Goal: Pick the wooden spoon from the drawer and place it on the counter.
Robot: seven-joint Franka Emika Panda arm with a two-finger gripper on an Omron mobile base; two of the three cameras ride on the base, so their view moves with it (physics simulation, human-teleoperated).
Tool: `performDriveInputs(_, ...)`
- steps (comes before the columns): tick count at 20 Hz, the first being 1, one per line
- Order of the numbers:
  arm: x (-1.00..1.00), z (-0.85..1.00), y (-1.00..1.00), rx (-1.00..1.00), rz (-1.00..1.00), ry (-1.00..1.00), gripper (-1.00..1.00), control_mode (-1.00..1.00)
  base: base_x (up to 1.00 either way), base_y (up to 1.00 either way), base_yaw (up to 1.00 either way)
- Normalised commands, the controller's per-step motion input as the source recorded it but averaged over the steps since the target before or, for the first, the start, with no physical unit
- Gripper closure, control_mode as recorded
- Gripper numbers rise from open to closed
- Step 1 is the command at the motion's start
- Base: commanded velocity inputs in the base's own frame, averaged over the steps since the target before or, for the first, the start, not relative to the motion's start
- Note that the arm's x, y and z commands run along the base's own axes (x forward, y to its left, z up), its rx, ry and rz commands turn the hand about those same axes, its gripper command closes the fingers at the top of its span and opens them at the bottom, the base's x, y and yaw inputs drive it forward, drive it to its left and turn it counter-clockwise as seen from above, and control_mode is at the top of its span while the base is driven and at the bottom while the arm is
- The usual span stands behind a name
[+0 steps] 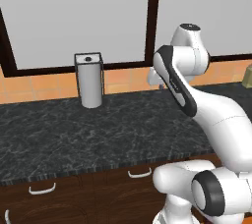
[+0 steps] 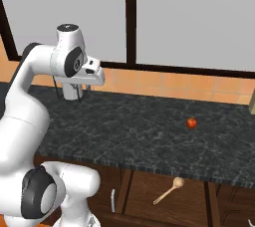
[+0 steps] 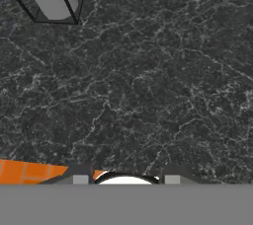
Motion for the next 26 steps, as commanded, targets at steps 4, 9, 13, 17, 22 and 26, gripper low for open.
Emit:
performDriveInputs(4, -0.34, 0.0, -0.36, 0.04, -0.04, -0.07, -1.0, -1.0, 0.0, 0.0, 0.0)
performDriveInputs(9, -0.62, -0.05, -0.92, 0.09, -0.19, -0.05, -1.0, -1.0, 0.0, 0.0, 0.0)
performDriveInputs(13, -0.76, -0.17, -1.0, 0.09, -0.28, -0.01, -1.0, -1.0, 0.0, 0.0, 0.0)
performDriveInputs(17, -0.61, -0.19, -1.0, 0.08, -0.29, 0.0, -1.0, -1.0, 0.0, 0.0, 0.0)
performDriveInputs(22, -0.48, -0.33, -1.0, 0.14, -0.4, 0.03, -1.0, -1.0, 0.0, 0.0, 0.0)
performDriveInputs(26, -0.53, -0.41, -1.0, 0.18, -0.48, 0.07, -1.0, -1.0, 0.0, 0.0, 0.0)
